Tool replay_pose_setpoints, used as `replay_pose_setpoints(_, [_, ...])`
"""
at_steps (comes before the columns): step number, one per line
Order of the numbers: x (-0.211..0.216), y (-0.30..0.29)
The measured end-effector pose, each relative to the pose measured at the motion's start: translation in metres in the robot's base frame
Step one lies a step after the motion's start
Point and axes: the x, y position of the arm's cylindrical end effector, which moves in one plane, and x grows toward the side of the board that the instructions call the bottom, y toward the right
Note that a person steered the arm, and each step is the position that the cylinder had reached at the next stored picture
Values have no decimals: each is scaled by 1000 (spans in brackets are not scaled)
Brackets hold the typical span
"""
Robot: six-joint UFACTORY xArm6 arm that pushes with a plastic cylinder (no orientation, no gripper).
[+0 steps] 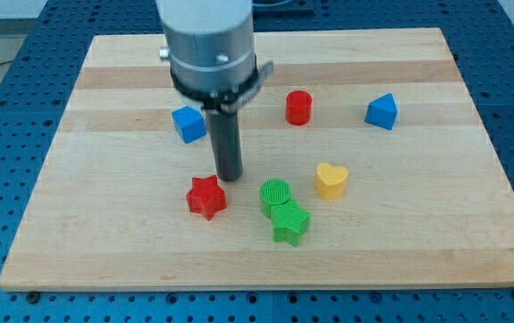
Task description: Move blue cube into the green circle
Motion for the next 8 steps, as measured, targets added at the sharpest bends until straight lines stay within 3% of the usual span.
replay_pose_setpoints(2, [-24,-109])
replay_pose_setpoints(3, [-82,-127])
replay_pose_setpoints(4, [-101,-96])
replay_pose_setpoints(5, [-89,-46])
replay_pose_setpoints(7, [-5,-38])
replay_pose_setpoints(8, [-13,-57])
